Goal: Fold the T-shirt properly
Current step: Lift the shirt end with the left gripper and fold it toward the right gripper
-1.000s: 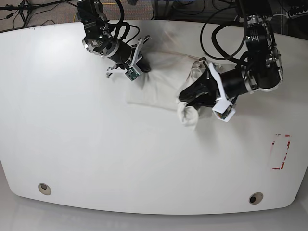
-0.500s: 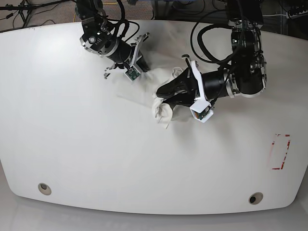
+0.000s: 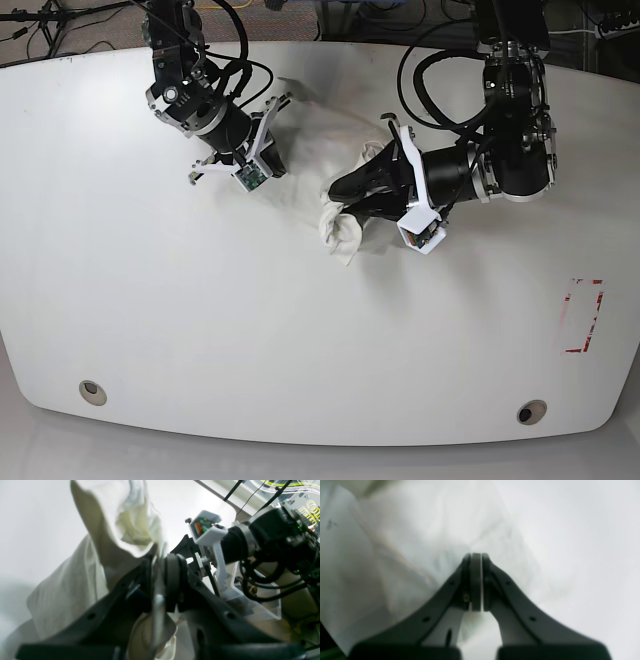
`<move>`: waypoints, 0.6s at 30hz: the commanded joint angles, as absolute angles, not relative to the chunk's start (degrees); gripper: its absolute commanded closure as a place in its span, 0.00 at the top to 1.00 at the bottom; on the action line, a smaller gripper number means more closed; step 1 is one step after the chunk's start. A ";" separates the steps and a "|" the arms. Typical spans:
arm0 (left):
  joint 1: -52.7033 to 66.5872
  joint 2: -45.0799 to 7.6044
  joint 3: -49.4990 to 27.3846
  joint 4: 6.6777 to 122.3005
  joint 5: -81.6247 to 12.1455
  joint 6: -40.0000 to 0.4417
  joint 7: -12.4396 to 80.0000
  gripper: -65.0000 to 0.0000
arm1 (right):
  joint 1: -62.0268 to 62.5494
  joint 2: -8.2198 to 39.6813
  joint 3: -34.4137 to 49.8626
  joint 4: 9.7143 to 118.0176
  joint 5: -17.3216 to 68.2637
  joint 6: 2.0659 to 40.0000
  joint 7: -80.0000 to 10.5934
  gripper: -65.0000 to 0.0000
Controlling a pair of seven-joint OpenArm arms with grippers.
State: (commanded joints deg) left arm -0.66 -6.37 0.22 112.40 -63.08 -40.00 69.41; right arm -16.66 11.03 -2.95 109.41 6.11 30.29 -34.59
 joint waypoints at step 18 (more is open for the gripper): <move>-0.57 -7.34 0.31 112.40 -63.08 -40.00 69.41 0.10 | -16.84 11.47 -2.51 100.44 5.67 30.29 -34.42 0.00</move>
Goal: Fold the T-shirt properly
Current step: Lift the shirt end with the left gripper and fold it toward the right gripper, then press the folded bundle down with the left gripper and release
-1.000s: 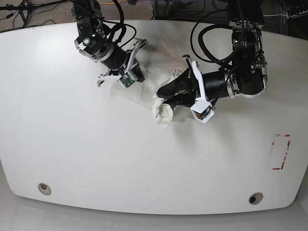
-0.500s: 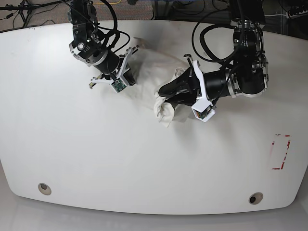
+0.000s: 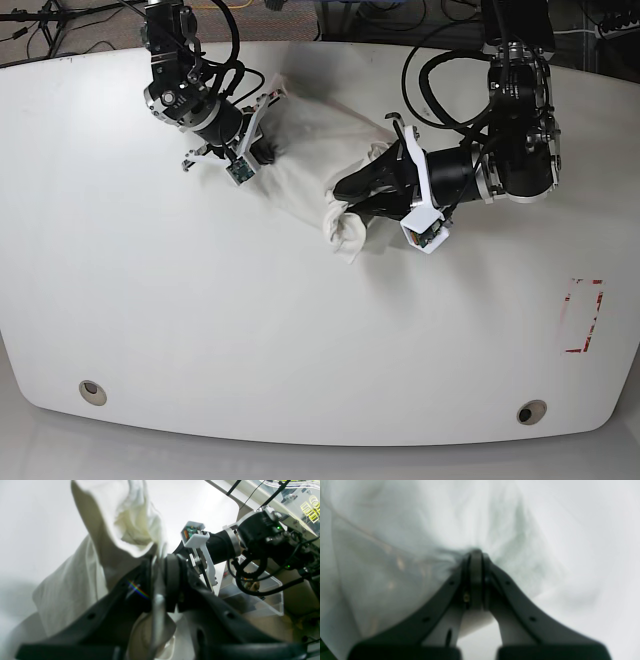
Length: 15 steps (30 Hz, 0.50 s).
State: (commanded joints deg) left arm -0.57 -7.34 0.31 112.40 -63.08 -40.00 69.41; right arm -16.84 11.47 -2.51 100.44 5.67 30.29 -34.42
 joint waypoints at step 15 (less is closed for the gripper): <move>-0.75 -5.05 6.90 112.40 -63.16 -40.00 69.41 0.11 | -16.66 10.86 -2.86 94.02 5.67 30.11 -29.14 0.00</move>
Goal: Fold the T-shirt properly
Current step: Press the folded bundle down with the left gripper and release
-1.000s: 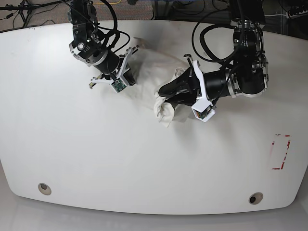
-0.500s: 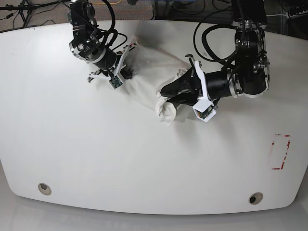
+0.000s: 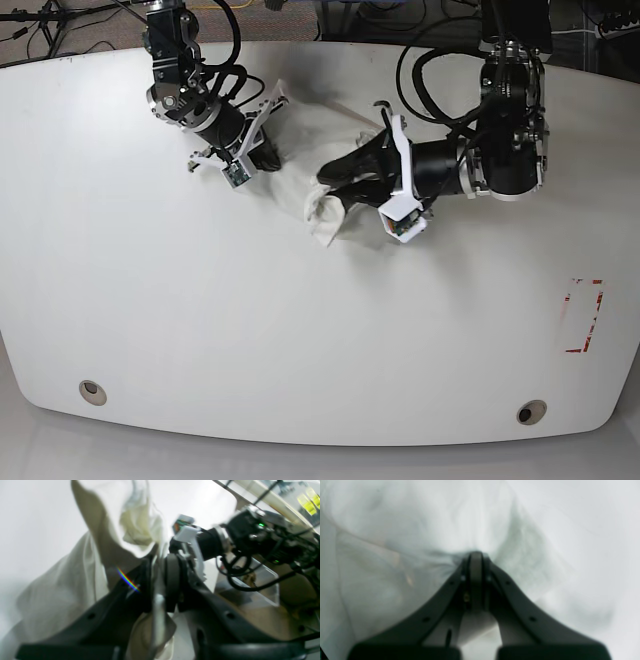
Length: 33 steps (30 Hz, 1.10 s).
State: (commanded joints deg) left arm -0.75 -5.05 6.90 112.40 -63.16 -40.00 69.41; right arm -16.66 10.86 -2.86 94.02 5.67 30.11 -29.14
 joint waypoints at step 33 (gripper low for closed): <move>-3.30 -2.95 13.49 112.31 -63.34 -40.00 69.41 0.38 | -16.75 8.92 -5.76 94.37 5.58 29.76 -29.14 0.00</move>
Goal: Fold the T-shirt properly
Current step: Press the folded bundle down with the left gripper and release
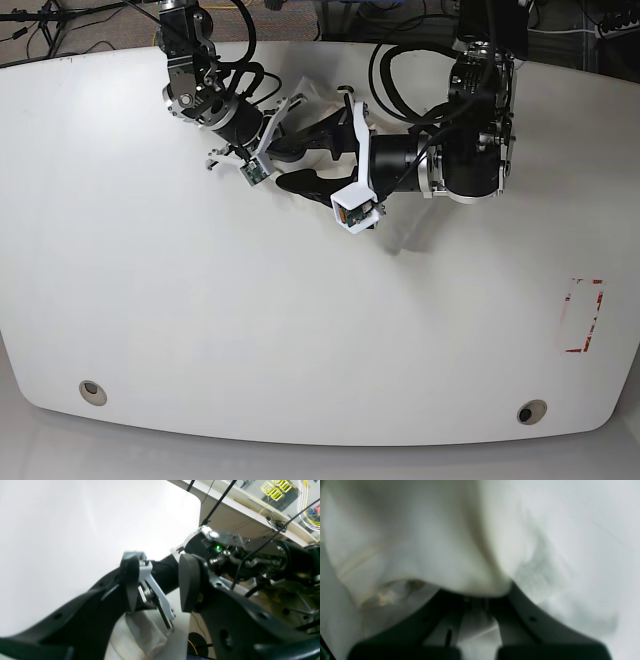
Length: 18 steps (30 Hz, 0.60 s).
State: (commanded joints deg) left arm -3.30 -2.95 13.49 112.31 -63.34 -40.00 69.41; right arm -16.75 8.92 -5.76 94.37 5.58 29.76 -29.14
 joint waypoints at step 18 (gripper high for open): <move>-10.33 -8.48 -7.87 112.31 -65.36 -40.00 69.41 0.56 | -17.10 8.92 -5.49 107.47 5.76 29.67 -35.74 0.00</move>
